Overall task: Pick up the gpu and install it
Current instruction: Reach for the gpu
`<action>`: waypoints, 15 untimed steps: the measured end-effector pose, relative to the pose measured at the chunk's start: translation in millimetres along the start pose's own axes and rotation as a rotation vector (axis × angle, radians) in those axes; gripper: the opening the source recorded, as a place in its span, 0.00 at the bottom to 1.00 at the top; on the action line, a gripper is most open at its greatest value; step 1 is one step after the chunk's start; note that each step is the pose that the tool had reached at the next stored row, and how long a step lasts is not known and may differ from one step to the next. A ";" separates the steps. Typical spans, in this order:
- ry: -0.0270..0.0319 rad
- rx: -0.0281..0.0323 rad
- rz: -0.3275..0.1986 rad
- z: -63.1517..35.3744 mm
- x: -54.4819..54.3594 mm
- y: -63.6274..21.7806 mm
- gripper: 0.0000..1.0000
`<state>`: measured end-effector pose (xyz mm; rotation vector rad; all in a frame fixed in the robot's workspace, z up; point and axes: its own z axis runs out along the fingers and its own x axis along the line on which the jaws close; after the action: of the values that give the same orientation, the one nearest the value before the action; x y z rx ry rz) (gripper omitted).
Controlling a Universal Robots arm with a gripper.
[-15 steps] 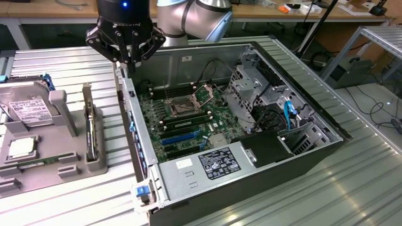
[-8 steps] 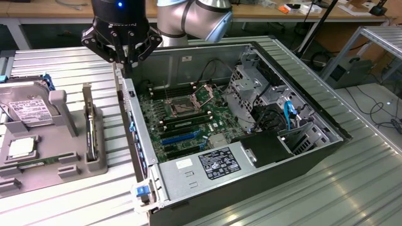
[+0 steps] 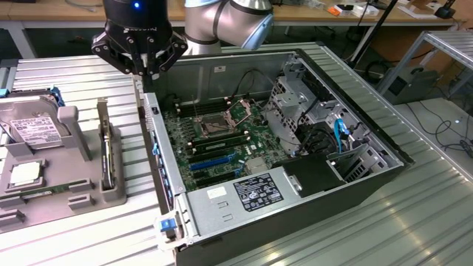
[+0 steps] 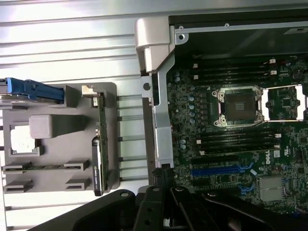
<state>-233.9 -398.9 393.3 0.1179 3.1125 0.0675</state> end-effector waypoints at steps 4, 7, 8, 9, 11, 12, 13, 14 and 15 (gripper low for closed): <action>0.0000 -0.0001 0.000 0.0 2.1 -0.2 0.11; 0.0000 -0.0001 0.000 -0.1 4.8 -0.3 0.11; -0.0001 -0.0001 0.000 -0.1 5.6 -0.4 0.11; 0.0000 -0.0001 0.000 -0.1 6.2 -0.5 0.11; -0.0001 -0.0001 0.000 -0.1 7.7 -0.6 0.11; 0.0000 -0.0001 0.000 -0.2 8.3 -0.6 0.11; -0.0001 -0.0001 0.000 -0.2 9.0 -0.7 0.11; 0.0000 -0.0001 0.000 -0.2 9.7 -0.7 0.11; 0.0000 -0.0001 0.000 -0.3 10.4 -0.8 0.11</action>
<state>-244.3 -398.9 393.3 0.1180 3.1125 0.0676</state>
